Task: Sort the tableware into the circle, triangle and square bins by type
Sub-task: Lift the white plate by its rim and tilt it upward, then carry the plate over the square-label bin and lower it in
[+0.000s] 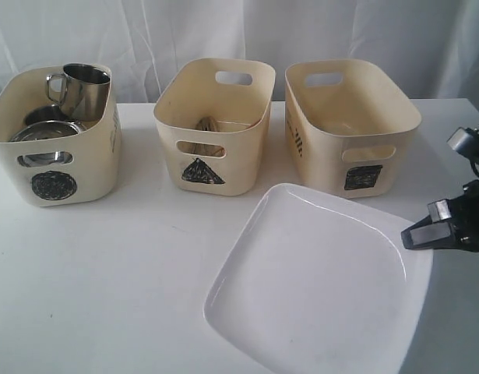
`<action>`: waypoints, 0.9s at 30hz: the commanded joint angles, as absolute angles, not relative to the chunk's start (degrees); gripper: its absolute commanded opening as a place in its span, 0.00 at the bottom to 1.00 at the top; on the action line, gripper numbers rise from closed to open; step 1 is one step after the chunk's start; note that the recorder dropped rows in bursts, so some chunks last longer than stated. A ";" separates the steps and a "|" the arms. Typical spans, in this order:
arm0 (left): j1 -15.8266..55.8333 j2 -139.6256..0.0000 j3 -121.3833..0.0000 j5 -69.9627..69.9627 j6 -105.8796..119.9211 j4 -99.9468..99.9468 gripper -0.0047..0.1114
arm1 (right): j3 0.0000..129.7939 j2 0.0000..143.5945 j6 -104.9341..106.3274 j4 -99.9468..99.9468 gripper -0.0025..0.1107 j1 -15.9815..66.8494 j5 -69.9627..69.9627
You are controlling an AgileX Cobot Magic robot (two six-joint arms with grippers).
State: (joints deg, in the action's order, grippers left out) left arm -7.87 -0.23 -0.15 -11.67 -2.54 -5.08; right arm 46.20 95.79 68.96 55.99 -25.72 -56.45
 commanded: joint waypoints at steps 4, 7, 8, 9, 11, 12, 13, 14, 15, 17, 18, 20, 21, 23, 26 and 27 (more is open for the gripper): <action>-7.86 0.00 0.00 -11.53 -2.67 -5.43 0.04 | 48.43 93.77 69.21 65.62 0.02 -25.76 -64.20; -7.86 0.00 0.00 -11.53 -2.67 -5.43 0.04 | 49.86 92.03 69.21 67.58 0.02 -25.76 -66.12; -7.86 0.00 0.00 -11.53 -2.67 -5.43 0.04 | 50.38 91.42 69.21 69.21 0.02 -25.76 -67.65; -7.86 0.00 0.00 -11.53 -2.67 -5.43 0.04 | 50.67 91.32 69.21 69.81 0.02 -25.76 -68.73; -7.86 0.00 0.00 -11.53 -2.67 -5.43 0.04 | 50.93 90.17 69.21 71.63 0.02 -25.76 -69.96; -7.86 0.00 0.00 -11.53 -2.67 -5.43 0.04 | 50.93 89.04 69.21 71.85 0.02 -25.76 -69.96; -7.86 0.00 0.00 -11.53 -2.67 -5.43 0.04 | 50.93 88.40 69.21 72.03 0.02 -25.76 -69.96; -7.86 0.00 0.00 -11.53 -2.67 -5.43 0.04 | 51.34 87.80 69.21 72.03 0.02 -25.76 -69.96; -7.86 0.00 0.00 -11.53 -2.67 -5.43 0.04 | 51.64 87.20 69.21 72.34 0.02 -25.76 -69.96; -7.86 0.00 0.00 -11.53 -2.67 -5.43 0.04 | 52.48 85.96 68.85 73.54 0.02 -25.76 -69.96; -7.86 0.00 0.00 -11.53 -2.67 -5.43 0.04 | 52.96 85.51 68.70 74.50 0.02 -25.76 -69.96; -7.86 0.00 0.00 -11.53 -2.67 -5.43 0.04 | 53.94 84.62 68.70 76.89 0.02 -25.76 -69.96; -7.86 0.00 0.00 -11.53 -2.67 -5.43 0.04 | 54.40 84.33 68.70 77.52 0.02 -25.76 -69.96; -7.86 0.00 0.00 -11.53 -2.67 -5.43 0.04 | 55.58 84.09 68.70 78.56 0.02 -25.76 -69.96; -7.86 0.00 0.00 -11.53 -2.67 -5.43 0.04 | 56.71 84.09 67.63 79.63 0.02 -25.76 -69.96; -7.86 0.00 0.00 -11.53 -2.67 -5.43 0.04 | 56.93 84.09 67.63 80.41 0.02 -25.76 -69.96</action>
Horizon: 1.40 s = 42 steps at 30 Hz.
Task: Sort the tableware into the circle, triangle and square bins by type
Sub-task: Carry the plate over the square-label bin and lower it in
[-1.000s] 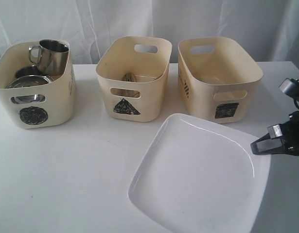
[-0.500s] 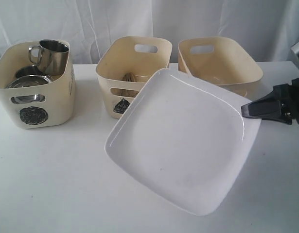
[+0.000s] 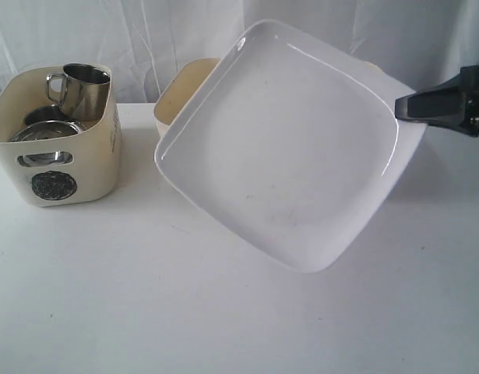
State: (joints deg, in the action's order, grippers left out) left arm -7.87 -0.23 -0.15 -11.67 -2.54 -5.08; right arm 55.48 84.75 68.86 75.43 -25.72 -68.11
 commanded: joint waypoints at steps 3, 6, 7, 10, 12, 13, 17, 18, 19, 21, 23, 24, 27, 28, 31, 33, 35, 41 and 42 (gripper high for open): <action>-7.86 0.00 0.00 -11.53 -2.67 -5.43 0.04 | 57.94 84.09 67.63 83.94 0.02 -25.76 -69.96; -7.86 0.00 0.00 -11.53 -2.67 -5.43 0.04 | 59.59 84.09 67.63 87.24 0.02 -25.76 -67.14; -7.86 0.00 0.00 -11.53 -2.67 -5.43 0.04 | 60.24 84.09 67.63 88.14 0.02 -25.76 -65.37; -7.86 0.00 0.00 -11.53 -2.67 -5.43 0.04 | 62.01 84.09 67.63 89.11 0.02 -25.76 -58.86; -7.86 0.00 0.00 -11.53 -2.67 -5.43 0.04 | 63.30 84.09 67.40 89.11 0.02 -25.76 -54.57; -7.86 0.00 0.00 -11.53 -2.67 -5.43 0.04 | 63.99 84.09 67.19 89.11 0.02 -25.76 -52.38; -7.86 0.00 0.00 -11.53 -2.67 -5.43 0.04 | 66.86 84.09 66.79 89.64 0.02 -25.76 -44.54; -7.86 0.00 0.00 -11.53 -2.67 -5.43 0.04 | 67.63 84.09 66.79 89.64 0.02 -25.76 -42.49; -7.86 0.00 0.00 -11.53 -2.67 -5.43 0.04 | 68.28 84.09 66.79 89.64 0.02 -25.76 -40.97; -7.86 0.00 0.00 -11.53 -2.67 -5.43 0.04 | 69.88 84.09 66.79 89.64 0.02 -25.76 -36.81; -7.86 0.00 0.00 -11.53 -2.67 -5.43 0.04 | 71.42 84.09 66.79 89.64 0.02 -25.76 -32.64; -7.86 0.00 0.00 -11.53 -2.67 -5.43 0.04 | 72.25 84.23 66.79 89.64 0.02 -25.76 -31.05; -7.86 0.00 0.00 -11.53 -2.67 -5.43 0.04 | 74.44 84.63 66.79 89.03 0.02 -25.76 -26.69; -7.86 0.00 0.00 -11.53 -2.67 -5.43 0.04 | 75.02 84.73 66.79 88.53 0.02 -25.76 -25.42; -7.86 0.00 0.00 -11.53 -2.67 -5.43 0.04 | 76.10 85.41 67.20 85.62 0.02 -25.76 -21.84; -7.86 0.00 0.00 -11.53 -2.67 -5.43 0.04 | 76.19 86.19 67.20 82.76 0.02 -25.76 -20.20; -7.86 0.00 0.00 -11.53 -2.67 -5.43 0.04 | 76.19 87.23 67.20 80.89 0.02 -25.67 -20.73; -7.86 0.00 0.00 -11.53 -2.67 -5.43 0.04 | 76.19 89.74 67.74 80.88 0.02 -22.26 -20.29; -7.86 0.00 0.00 -11.53 -2.67 -5.43 0.04 | 76.19 90.09 68.47 80.88 0.02 -21.22 -18.60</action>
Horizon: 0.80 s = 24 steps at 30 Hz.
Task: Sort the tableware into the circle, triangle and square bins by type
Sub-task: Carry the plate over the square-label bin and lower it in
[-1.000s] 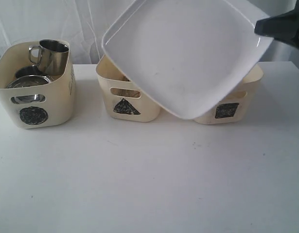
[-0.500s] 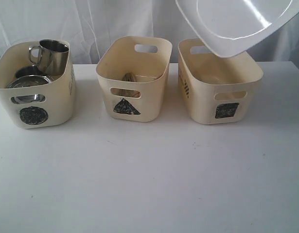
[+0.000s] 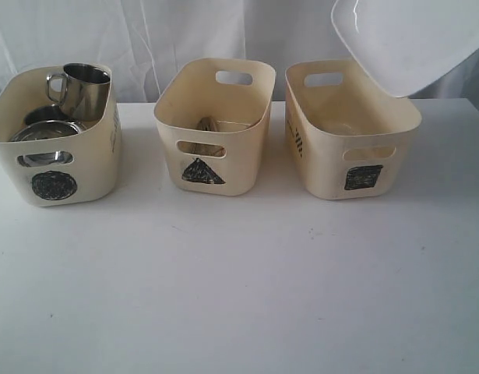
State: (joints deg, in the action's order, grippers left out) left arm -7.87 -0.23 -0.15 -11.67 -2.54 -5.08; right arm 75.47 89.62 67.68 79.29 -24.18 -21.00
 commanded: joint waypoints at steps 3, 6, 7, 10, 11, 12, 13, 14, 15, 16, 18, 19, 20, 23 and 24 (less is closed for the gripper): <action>-7.86 0.00 0.00 -11.53 -2.67 -5.43 0.04 | 76.19 91.15 70.88 80.88 0.02 -18.40 -13.49; -7.86 0.00 0.00 -11.53 -2.67 -5.43 0.04 | 76.47 92.82 73.34 80.88 0.02 -16.56 -10.46; -7.86 0.00 0.00 -11.53 -2.67 -5.43 0.04 | 76.77 93.59 73.56 80.88 0.02 -16.32 -10.48; -7.86 0.00 0.00 -11.53 -2.67 -5.43 0.04 | 77.95 95.60 73.56 80.88 0.02 -15.39 -10.23; -7.86 0.00 0.00 -11.53 -2.67 -5.43 0.04 | 78.36 95.95 73.56 80.88 0.02 -15.24 -10.20; -7.86 0.00 0.00 -11.53 -2.67 -5.43 0.04 | 78.83 96.39 73.56 80.88 0.02 -14.99 -10.20; -7.86 0.00 0.00 -11.53 -2.67 -5.43 0.04 | 79.33 96.47 74.05 80.88 0.02 -14.83 -10.20; -7.86 0.00 0.00 -11.53 -2.67 -5.43 0.04 | 79.48 96.61 74.72 80.88 0.02 -14.83 -10.20; -7.86 0.00 0.00 -11.53 -2.67 -5.43 0.04 | 79.90 96.71 75.59 80.88 0.02 -14.61 -10.20; -7.86 0.00 0.00 -11.53 -2.67 -5.43 0.04 | 79.97 96.71 76.28 80.88 0.02 -14.48 -10.20; -7.86 0.00 0.00 -11.53 -2.67 -5.43 0.04 | 79.95 96.71 78.24 80.88 0.02 -14.35 -10.36; -7.86 0.00 0.00 -11.53 -2.67 -5.43 0.04 | 79.95 96.71 78.97 80.76 0.02 -14.22 -10.72; -7.86 0.00 0.00 -11.53 -2.67 -5.43 0.04 | 79.95 96.71 80.32 80.00 0.02 -14.10 -11.01; -7.86 0.00 0.00 -11.53 -2.67 -5.43 0.04 | 79.95 96.71 82.39 76.96 0.02 -13.45 -11.65; -7.86 0.00 0.00 -11.53 -2.67 -5.43 0.04 | 79.95 96.71 82.49 76.85 0.02 -13.11 -11.65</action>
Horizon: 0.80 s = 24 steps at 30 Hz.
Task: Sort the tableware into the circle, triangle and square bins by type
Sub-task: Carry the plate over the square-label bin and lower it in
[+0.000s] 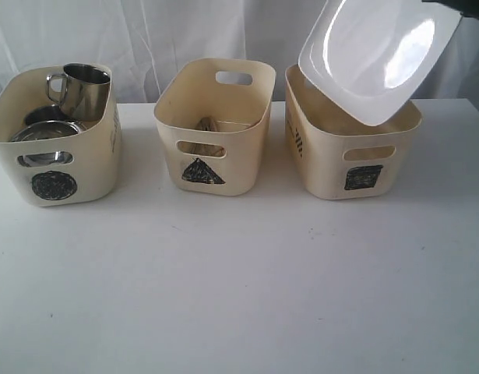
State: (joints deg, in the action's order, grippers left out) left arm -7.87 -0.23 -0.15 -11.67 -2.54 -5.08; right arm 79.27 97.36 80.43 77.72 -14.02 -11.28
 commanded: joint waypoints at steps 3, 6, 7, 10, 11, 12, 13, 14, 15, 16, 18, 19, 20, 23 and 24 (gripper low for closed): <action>-7.86 0.00 0.00 -11.53 -2.67 -5.43 0.04 | 79.95 96.71 82.49 76.85 0.02 -13.02 -11.52; -7.86 0.00 0.00 -11.53 -2.67 -5.43 0.04 | 79.95 96.71 82.49 76.85 0.02 -13.02 -11.52; -7.86 0.00 0.00 -11.53 -2.67 -5.43 0.04 | 79.95 96.71 82.49 76.85 0.02 -13.02 -11.52; -7.86 0.00 0.00 -11.53 -2.67 -5.43 0.04 | 79.95 96.71 82.49 76.85 0.02 -13.05 -12.00; -7.86 0.00 0.00 -11.53 -2.67 -5.43 0.04 | 79.95 96.71 82.49 76.85 0.02 -13.05 -12.26; -7.86 0.00 0.00 -11.53 -2.67 -5.43 0.04 | 79.95 96.71 82.49 76.85 0.02 -13.05 -12.38; -7.86 0.00 0.00 -11.53 -2.67 -5.43 0.04 | 79.95 96.71 82.49 76.85 0.02 -13.05 -12.50; -7.86 0.00 0.00 -11.53 -2.67 -5.43 0.04 | 79.95 96.86 82.49 76.85 0.03 -13.05 -12.67; -7.86 0.00 0.00 -11.53 -2.67 -5.43 0.04 | 79.95 96.85 82.39 76.85 0.05 -13.05 -12.65; -7.86 0.00 0.00 -11.53 -2.67 -5.43 0.04 | 79.95 97.14 82.29 76.85 0.07 -13.05 -12.74; -7.86 0.00 0.00 -11.53 -2.67 -5.43 0.04 | 79.95 97.54 82.29 76.85 0.14 -13.05 -12.74; -7.86 0.00 0.00 -11.53 -2.67 -5.43 0.04 | 79.95 97.66 82.29 76.85 0.17 -13.05 -12.78; -7.86 0.00 0.00 -11.53 -2.67 -5.43 0.04 | 79.95 97.79 82.29 76.85 0.19 -13.05 -12.78; -7.86 0.00 0.00 -11.53 -2.67 -5.43 0.04 | 79.95 98.01 82.29 76.85 0.23 -13.05 -12.78; -7.86 0.00 0.00 -11.53 -2.67 -5.43 0.04 | 79.95 98.01 82.29 76.85 0.23 -13.05 -12.78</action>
State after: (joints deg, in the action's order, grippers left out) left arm -7.87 -0.23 -0.15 -11.67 -2.54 -5.08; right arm 79.53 97.91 82.46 76.34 -13.11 -12.91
